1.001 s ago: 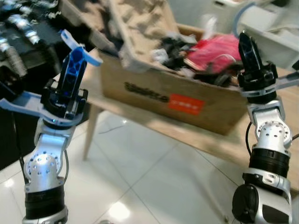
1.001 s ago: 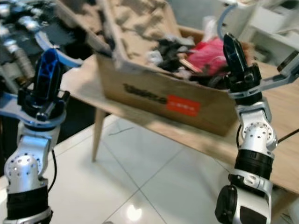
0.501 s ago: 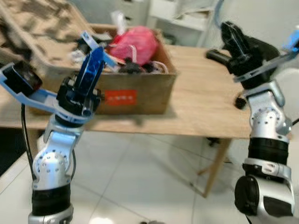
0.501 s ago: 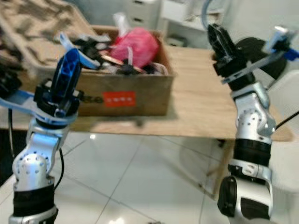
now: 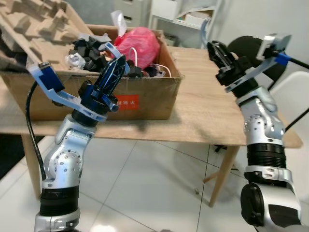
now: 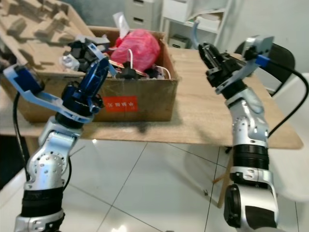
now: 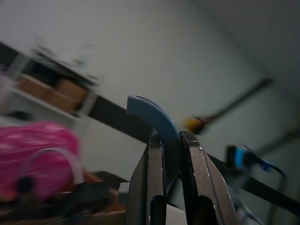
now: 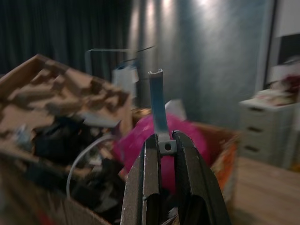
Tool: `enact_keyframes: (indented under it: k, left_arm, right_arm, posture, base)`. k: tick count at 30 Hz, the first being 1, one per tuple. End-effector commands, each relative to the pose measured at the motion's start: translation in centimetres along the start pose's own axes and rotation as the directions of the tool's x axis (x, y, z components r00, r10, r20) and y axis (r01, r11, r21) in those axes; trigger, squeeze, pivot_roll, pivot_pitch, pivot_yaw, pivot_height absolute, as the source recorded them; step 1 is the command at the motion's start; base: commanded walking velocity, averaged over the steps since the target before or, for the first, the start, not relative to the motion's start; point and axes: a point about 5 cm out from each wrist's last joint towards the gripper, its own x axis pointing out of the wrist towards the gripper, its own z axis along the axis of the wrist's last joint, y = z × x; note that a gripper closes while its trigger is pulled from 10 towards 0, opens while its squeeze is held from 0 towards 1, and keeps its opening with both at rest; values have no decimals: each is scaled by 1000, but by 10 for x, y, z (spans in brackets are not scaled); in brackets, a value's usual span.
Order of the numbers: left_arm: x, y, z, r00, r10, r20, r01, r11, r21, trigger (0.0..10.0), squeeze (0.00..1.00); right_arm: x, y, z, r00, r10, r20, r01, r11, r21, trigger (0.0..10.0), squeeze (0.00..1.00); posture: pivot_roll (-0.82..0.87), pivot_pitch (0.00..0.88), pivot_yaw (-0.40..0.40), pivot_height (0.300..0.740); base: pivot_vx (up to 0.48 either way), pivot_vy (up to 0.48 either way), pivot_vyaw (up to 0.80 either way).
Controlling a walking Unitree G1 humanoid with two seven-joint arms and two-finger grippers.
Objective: Picking trash to rubbish bin
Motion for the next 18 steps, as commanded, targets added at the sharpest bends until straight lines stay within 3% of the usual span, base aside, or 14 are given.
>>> enact_keyframes:
  k: [1,7,12,13,18]
  left_arm:
    - [3,2,-6,999,30,-12,-30,1000,-4,10000,0]
    - [7,4,-3,998,57,16,-57,998,20,10000,0]
    - [15,-2,2,998,32,44,-34,998,51,10000,0]
    - [20,-4,6,998,26,57,-30,997,69,10000,0]
    - [28,-5,10,997,24,70,-32,992,121,10000,0]
  right_arm:
    - [-6,-7,-1,999,-39,-15,38,999,-27,10000,0]
    - [-2,-8,-3,997,-78,-12,77,993,-86,10000,0]
    - [4,3,-4,998,-47,33,51,993,-104,10000,0]
    - [8,11,-9,999,-25,32,28,995,-93,10000,0]
    - [17,27,-23,1000,-11,23,13,996,-89,10000,0]
  posture:
    - [132,108,-85,740]
    - [127,111,-85,740]
    - [122,110,-84,740]
    - [115,113,-82,740]
    - [99,124,-77,740]
  base:
    - [0,0,0]
    - [0,0,0]
    - [0,0,0]
    - [0,0,0]
    - [0,0,0]
